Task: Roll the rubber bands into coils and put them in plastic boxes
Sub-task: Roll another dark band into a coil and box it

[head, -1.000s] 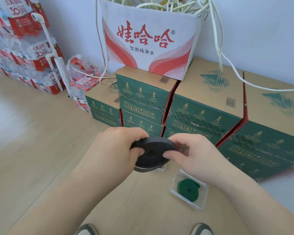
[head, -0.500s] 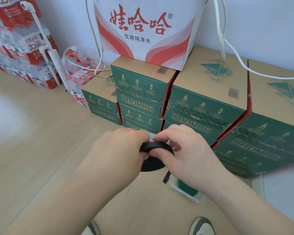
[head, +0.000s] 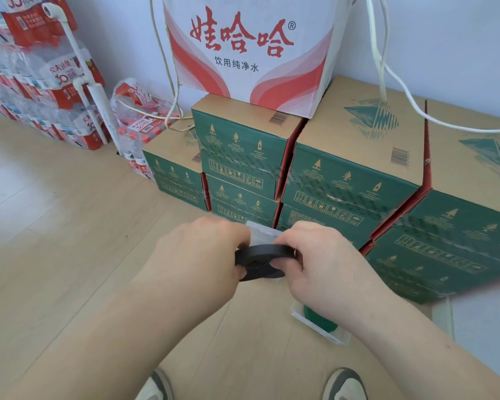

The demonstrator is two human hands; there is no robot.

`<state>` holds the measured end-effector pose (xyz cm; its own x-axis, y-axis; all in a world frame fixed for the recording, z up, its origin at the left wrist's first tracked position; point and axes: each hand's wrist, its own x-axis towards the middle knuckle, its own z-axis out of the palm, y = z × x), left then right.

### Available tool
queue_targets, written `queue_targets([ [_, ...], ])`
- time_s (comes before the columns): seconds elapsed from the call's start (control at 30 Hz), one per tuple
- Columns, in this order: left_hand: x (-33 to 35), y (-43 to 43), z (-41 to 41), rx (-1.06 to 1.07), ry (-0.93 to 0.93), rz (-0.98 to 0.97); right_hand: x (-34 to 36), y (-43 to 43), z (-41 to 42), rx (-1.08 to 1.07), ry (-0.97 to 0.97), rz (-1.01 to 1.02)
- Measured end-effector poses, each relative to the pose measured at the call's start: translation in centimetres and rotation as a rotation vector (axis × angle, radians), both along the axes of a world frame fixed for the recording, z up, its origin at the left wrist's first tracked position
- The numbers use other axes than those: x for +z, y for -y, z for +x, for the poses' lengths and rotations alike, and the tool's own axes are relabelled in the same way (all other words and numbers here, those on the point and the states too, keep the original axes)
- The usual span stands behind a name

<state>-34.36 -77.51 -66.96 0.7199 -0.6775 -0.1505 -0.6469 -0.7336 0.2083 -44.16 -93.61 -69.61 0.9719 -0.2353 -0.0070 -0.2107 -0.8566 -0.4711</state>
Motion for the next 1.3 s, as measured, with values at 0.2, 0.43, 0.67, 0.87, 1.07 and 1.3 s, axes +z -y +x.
queue_targets([
  [0.2,1.2,-0.2,1.0,-0.043,-0.123,0.011,0.4,0.8,-0.1,0.006,-0.032,0.106],
  [0.43,0.1,-0.8,0.3,-0.011,-0.048,-0.082,0.2,-0.2,0.0,0.033,-0.108,0.042],
  [0.67,0.3,-0.5,0.2,-0.040,-0.048,-0.094,0.2,-0.4,0.2,0.018,0.106,0.147],
  [0.87,0.3,-1.7,1.3,0.103,-0.113,-0.180,0.0,0.6,0.3,-0.094,-0.054,0.250],
  [1.07,-0.4,-2.2,1.9,0.150,-0.232,-0.227,0.1,0.8,0.2,-0.104,-0.094,0.273],
  [1.3,-0.1,-1.7,1.4,0.139,-0.184,-0.157,0.2,0.6,0.1,-0.122,-0.082,0.257],
])
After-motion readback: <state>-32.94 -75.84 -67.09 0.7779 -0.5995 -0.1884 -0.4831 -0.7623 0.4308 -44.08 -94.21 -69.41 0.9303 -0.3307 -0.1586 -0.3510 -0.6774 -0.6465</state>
